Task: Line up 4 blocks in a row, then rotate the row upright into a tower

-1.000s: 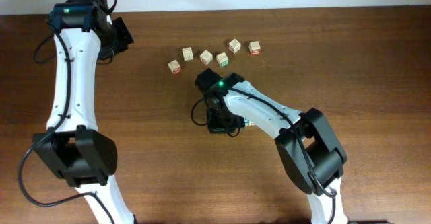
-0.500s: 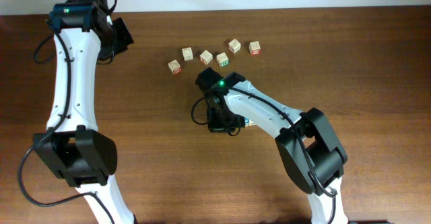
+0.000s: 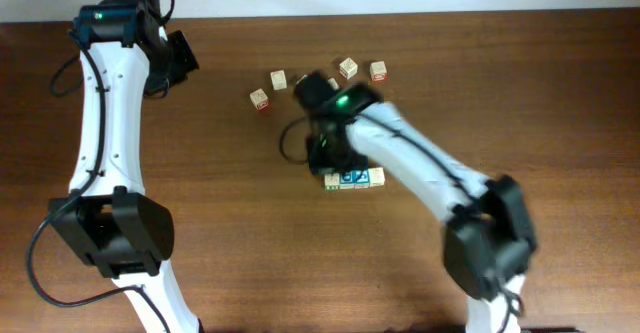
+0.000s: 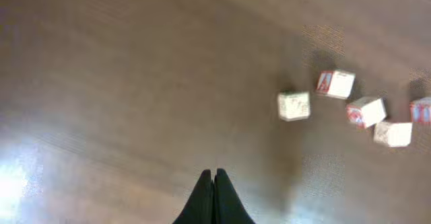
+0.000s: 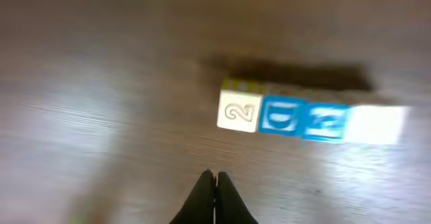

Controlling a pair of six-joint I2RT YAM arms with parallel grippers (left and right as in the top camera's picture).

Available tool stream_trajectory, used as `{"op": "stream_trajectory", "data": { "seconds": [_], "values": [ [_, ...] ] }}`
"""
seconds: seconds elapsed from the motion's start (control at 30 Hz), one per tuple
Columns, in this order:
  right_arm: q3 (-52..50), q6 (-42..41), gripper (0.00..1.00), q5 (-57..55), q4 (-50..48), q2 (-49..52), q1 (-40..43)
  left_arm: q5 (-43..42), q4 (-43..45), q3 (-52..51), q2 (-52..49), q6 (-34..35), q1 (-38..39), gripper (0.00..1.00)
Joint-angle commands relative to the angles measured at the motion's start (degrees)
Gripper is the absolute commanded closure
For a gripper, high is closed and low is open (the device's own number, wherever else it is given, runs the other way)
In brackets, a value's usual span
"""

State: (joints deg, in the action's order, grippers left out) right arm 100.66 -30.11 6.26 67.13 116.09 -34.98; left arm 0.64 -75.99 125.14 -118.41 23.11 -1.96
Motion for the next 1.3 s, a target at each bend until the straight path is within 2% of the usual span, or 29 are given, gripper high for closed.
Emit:
{"op": "stream_trajectory", "data": {
  "seconds": [0.0, 0.07, 0.17, 0.2, 0.33, 0.43, 0.57, 0.73, 0.97, 1.17, 1.23, 1.27],
  "values": [
    [2.64, 6.34, 0.96, 0.74, 4.83, -10.67, 11.45, -2.69, -6.08, 0.26, 0.13, -1.49, 1.18, 1.00],
    [0.35, 13.81, 0.96, 4.37, 9.73, -10.27, 20.55, -2.82, -7.61, -2.12, 0.13, -5.88, 5.40, 1.00],
    [-12.41, 23.08, 0.95, 17.66, 2.23, -10.19, 28.15, -5.84, -1.64, -15.43, 0.13, -6.54, 13.33, 1.00],
    [-17.42, 25.97, 0.95, 21.86, -1.27, -10.19, 30.01, -10.14, 1.66, -21.49, 0.13, -6.56, 15.21, 1.00],
    [-26.77, 26.88, 0.96, 25.05, -10.27, -10.16, 30.88, -25.46, 18.47, -40.13, 0.13, -6.21, 20.17, 1.00],
    [-29.07, 26.69, 0.95, 25.27, -13.46, -9.81, 30.88, -26.38, 29.59, -47.19, 0.13, -1.51, 23.80, 1.00],
    [-29.42, 26.40, 0.95, 25.00, -15.21, -9.81, 30.88, -27.06, 31.45, -47.19, 0.13, -1.49, 24.85, 1.00],
    [-29.42, 20.37, 0.96, 22.77, -15.65, -9.81, 30.88, -28.94, 34.86, -47.01, 0.50, -0.83, 24.79, 1.00],
    [-29.42, 18.86, 0.96, 22.58, -15.82, -5.95, 30.88, -28.92, 33.94, -46.99, 2.84, -0.39, 24.79, 1.00],
    [-29.42, 18.88, 0.96, 23.54, -17.07, -5.03, 30.88, -28.70, 33.33, -47.12, 4.79, 3.87, 24.96, 1.00],
    [-29.42, 18.86, 0.96, 23.54, -17.09, -5.03, 30.88, -24.41, 31.69, -47.25, 4.79, 5.35, 25.46, 1.00],
    [-29.42, 18.88, 0.96, 23.52, -17.09, -5.03, 30.88, -19.58, 30.21, -47.39, 4.79, 8.66, 25.49, 1.00]
  ]
}}
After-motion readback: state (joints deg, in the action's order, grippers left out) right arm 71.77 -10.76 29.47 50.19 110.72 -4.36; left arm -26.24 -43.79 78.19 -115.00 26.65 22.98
